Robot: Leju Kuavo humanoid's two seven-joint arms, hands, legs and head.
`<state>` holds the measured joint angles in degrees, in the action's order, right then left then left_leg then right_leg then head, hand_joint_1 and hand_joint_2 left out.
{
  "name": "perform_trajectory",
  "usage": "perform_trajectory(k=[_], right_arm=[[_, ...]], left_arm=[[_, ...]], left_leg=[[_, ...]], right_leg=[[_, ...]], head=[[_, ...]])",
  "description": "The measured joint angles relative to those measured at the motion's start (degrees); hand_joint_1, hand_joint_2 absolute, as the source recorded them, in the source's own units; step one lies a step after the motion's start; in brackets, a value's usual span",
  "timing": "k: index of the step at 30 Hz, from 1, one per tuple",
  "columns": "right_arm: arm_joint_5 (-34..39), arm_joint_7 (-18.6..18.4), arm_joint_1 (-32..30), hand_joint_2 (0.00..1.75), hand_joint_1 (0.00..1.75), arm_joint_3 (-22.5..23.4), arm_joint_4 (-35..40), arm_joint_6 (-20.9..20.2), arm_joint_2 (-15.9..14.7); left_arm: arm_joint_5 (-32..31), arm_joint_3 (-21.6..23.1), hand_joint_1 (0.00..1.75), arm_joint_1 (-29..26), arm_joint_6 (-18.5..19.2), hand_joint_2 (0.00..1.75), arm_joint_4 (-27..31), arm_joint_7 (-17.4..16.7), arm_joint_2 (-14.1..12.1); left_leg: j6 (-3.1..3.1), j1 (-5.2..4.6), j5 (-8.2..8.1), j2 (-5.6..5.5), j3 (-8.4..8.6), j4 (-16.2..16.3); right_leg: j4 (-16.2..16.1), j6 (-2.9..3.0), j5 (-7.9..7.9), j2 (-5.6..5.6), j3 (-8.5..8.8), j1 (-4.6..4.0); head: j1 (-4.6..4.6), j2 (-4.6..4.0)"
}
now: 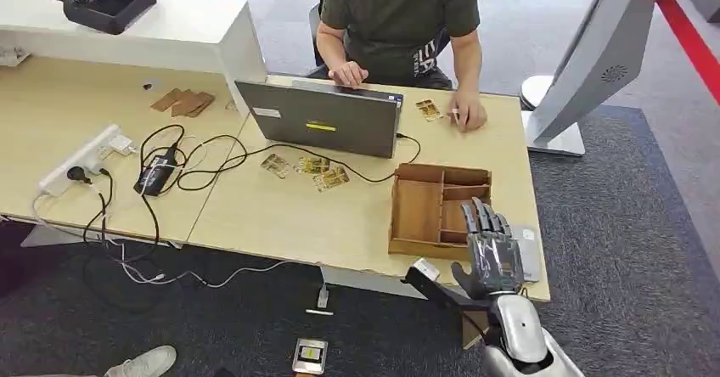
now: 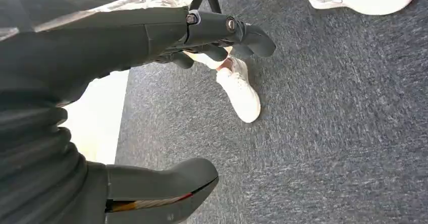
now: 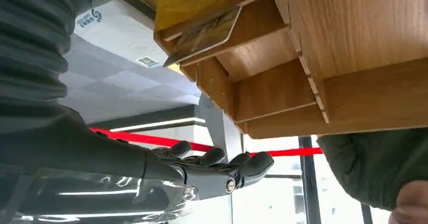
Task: Pass the card to the sensor for recognition and then transmit it.
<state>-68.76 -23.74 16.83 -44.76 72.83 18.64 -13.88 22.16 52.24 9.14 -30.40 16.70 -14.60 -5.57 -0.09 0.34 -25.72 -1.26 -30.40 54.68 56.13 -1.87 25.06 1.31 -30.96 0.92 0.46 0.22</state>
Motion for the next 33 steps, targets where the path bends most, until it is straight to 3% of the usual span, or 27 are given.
perform_trajectory(k=[13, 33], right_arm=[[0.74, 0.37, 1.63, 1.75, 0.00, -0.39, -4.63, -0.39, 1.81], [-0.02, -1.22, 1.56, 1.75, 0.00, 0.24, -4.89, -1.36, 1.88]], left_arm=[[0.15, 0.00, 0.00, -0.02, 0.00, 1.75, 0.00, 0.13, 0.00], [-0.22, 0.00, 0.00, 0.00, -0.26, 1.75, -0.02, 0.20, 0.00]], left_leg=[[0.00, 0.00, 0.00, 0.00, 0.00, 0.00], [0.00, 0.00, 0.00, 0.01, 0.02, 0.00]], right_leg=[[0.00, 0.00, 0.00, 0.00, 0.00, 0.00], [0.00, 0.00, 0.00, 0.00, 0.00, 0.00]], head=[[0.00, 0.00], [0.00, 0.00]])
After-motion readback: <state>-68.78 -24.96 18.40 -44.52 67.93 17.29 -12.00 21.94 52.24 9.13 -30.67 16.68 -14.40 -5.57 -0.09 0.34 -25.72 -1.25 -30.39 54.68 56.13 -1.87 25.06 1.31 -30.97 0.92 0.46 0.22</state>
